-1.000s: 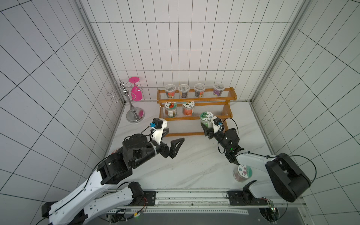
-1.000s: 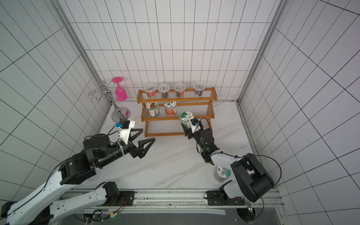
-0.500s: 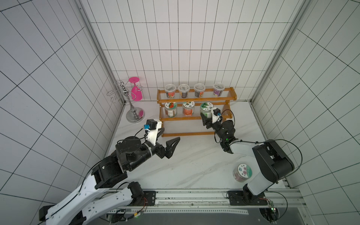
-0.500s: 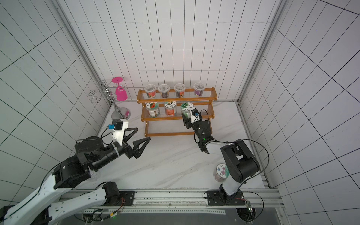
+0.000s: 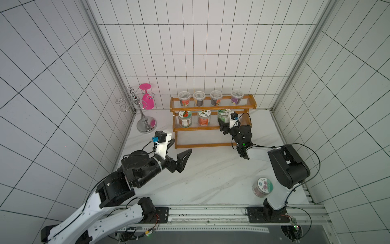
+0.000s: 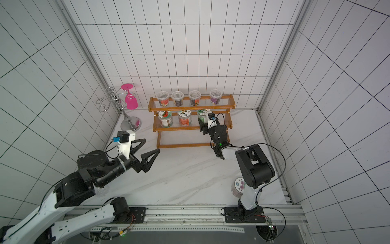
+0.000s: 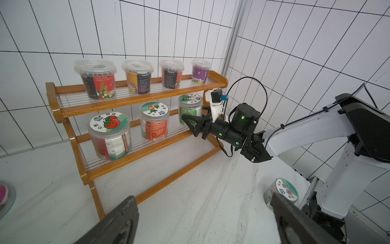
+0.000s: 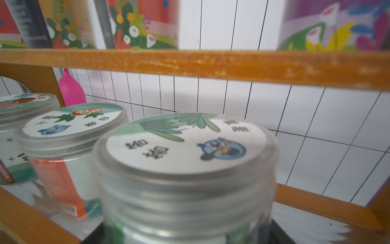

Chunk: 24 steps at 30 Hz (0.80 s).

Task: Place the seed container on the shelf
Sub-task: Place the seed jar on the shelf.

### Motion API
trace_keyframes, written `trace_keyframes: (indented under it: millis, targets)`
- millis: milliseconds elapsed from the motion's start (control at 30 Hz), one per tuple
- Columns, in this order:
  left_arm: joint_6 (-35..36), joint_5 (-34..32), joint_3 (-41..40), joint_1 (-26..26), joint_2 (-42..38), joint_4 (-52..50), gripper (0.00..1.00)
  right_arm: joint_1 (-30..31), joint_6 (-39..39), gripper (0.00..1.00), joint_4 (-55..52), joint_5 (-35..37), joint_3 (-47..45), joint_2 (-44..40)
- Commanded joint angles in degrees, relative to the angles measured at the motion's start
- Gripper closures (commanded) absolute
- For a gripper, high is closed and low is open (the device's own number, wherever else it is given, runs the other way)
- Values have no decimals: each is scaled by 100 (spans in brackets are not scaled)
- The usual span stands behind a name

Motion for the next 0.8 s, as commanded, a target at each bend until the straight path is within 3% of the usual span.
trace_keyframes:
  millis: [0,267,367,467,767]
  targets:
    - [114,-68,-87,7,-31,28,1,-50,-15,31,85,72,341,85]
    - [88,-71,-141,8,-63,22,1,-54,86,30,-17,186,497,296]
    - [88,-116,-160,9,-104,22,1,-54,110,24,-62,155,548,336]
    - [84,-143,-160,8,-104,22,1,-59,113,10,-200,74,589,315]
    - [53,-132,-186,10,-81,39,1,-80,51,5,-508,-4,416,-81]
